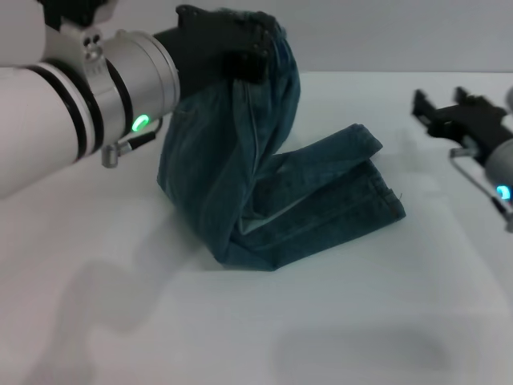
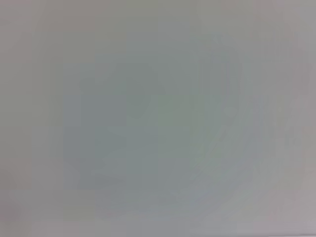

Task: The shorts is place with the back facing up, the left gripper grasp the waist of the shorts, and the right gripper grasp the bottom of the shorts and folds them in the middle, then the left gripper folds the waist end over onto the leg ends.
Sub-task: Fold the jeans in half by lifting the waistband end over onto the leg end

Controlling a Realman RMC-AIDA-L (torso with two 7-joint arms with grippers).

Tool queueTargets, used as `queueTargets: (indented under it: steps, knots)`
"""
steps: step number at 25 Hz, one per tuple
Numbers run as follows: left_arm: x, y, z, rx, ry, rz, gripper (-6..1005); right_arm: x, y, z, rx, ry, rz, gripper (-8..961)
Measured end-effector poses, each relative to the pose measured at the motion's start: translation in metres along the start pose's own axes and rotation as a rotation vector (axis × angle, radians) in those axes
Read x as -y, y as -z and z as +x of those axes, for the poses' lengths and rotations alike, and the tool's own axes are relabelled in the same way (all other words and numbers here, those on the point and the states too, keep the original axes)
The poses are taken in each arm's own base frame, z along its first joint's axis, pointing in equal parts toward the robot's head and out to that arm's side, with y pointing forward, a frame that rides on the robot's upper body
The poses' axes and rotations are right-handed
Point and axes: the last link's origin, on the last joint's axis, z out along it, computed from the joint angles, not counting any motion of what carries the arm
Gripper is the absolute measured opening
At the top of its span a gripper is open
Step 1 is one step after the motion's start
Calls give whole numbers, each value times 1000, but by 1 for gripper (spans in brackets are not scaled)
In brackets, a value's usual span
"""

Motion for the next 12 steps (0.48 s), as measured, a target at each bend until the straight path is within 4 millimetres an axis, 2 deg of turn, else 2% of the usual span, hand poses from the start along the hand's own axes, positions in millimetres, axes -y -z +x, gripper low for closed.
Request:
queueTargets:
  steps: [6,8,12]
  knots:
    - [-14,-6,-13,-1,41,-38,24,25,9,-3,26,-19,75,623]
    - [-24,-13,-27,-6,78,-58,25,31,11,-3,29,-17,91,623]
    - [-37,-21,-41,-20,109,-76,26,37,13,-4,32,-21,107,624]
